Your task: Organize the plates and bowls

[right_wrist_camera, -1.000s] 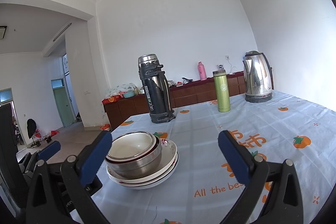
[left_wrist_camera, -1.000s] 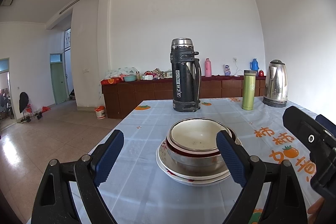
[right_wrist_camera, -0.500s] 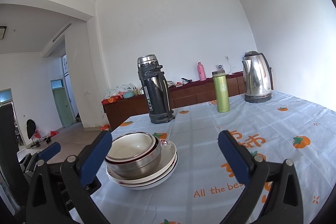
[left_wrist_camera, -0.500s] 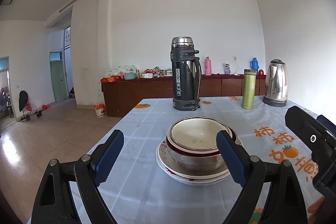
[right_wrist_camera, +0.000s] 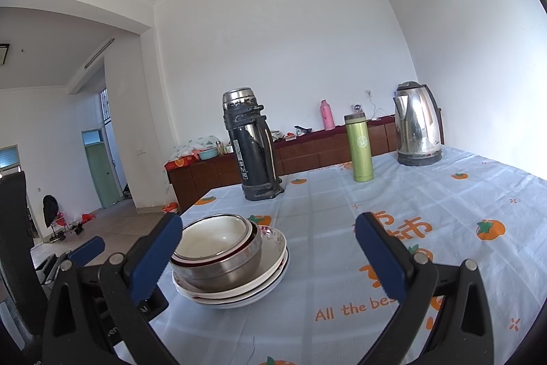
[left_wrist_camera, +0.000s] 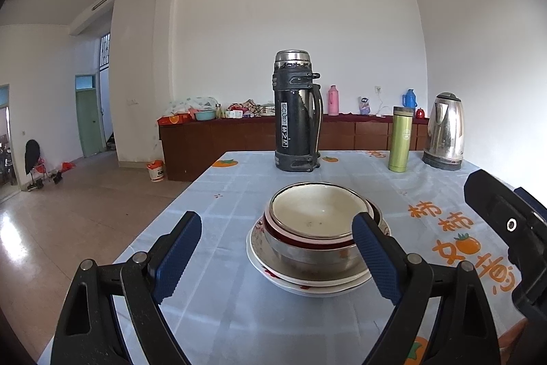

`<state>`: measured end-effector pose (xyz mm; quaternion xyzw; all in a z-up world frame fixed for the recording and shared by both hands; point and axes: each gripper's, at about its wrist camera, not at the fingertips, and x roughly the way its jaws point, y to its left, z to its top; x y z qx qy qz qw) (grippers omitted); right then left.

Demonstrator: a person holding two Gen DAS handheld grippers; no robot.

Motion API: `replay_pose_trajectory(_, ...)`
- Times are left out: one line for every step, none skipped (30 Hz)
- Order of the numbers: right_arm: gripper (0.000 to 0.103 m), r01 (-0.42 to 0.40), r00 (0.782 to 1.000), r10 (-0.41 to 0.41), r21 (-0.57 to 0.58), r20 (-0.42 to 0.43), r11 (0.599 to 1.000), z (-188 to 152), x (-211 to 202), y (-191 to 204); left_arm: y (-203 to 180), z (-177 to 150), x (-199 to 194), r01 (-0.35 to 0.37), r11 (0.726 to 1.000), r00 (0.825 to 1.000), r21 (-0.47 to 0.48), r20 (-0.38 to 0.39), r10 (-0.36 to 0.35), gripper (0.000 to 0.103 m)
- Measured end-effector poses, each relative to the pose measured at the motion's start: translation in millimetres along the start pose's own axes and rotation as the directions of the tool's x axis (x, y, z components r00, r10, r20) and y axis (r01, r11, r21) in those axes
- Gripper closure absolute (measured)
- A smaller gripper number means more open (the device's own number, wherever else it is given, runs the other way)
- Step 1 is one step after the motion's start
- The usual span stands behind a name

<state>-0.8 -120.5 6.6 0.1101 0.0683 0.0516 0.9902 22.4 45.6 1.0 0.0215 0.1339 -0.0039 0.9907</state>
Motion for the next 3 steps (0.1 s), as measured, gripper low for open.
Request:
replay_pose_trajectory(0.000,0.001,1.000,-0.001,-0.001,-0.001,1.000,-0.1,0.3,-0.4,0.2,0.2,0.0,-0.001,1.000,1.000,0.001,0.001,0.001,0.012)
replay_pose_trajectory(0.000,0.002,1.000,-0.002,-0.001,-0.001,1.000,-0.3,0.2,-0.6,0.3,0.5,0.0,0.000,1.000,1.000,0.000,0.001,0.000,0.012)
replay_pose_trajectory(0.000,0.002,1.000,-0.002,0.000,0.000,1.000,-0.3,0.3,-0.5,0.9,1.0,0.6,0.002,1.000,1.000,-0.003,0.002,-0.002,0.012)
